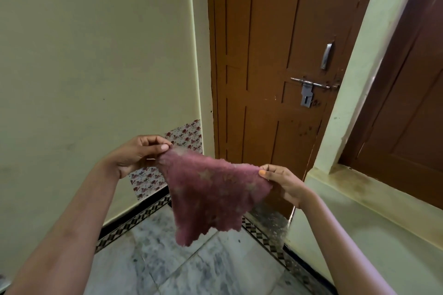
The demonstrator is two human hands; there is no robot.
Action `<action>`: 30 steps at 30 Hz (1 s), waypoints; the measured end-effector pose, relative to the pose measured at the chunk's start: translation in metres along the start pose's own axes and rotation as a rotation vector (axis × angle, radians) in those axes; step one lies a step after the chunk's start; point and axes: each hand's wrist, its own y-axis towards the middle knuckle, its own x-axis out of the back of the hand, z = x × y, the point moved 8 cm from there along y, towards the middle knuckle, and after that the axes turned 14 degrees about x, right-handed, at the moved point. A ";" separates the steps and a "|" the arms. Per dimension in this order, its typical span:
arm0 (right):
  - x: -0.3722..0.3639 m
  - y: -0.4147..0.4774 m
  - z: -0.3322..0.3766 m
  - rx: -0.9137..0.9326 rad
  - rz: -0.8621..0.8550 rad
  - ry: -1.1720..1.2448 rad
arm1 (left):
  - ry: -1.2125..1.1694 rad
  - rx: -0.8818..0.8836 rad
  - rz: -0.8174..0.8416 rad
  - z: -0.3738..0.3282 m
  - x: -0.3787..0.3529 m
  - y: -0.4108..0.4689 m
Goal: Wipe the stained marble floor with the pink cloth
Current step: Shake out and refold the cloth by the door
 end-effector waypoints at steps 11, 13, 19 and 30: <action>0.009 0.017 0.000 0.072 -0.062 -0.823 | 0.683 -0.030 -0.468 0.010 -0.016 0.025; 0.019 0.013 0.004 0.098 -0.101 -0.813 | 0.782 -0.014 -0.480 0.012 -0.011 0.025; 0.013 0.007 0.018 0.241 -0.167 -0.708 | 0.793 0.003 -0.593 0.009 -0.013 0.029; -0.070 0.016 0.046 0.360 0.048 -0.514 | 0.566 -0.420 -0.227 -0.026 -0.088 0.013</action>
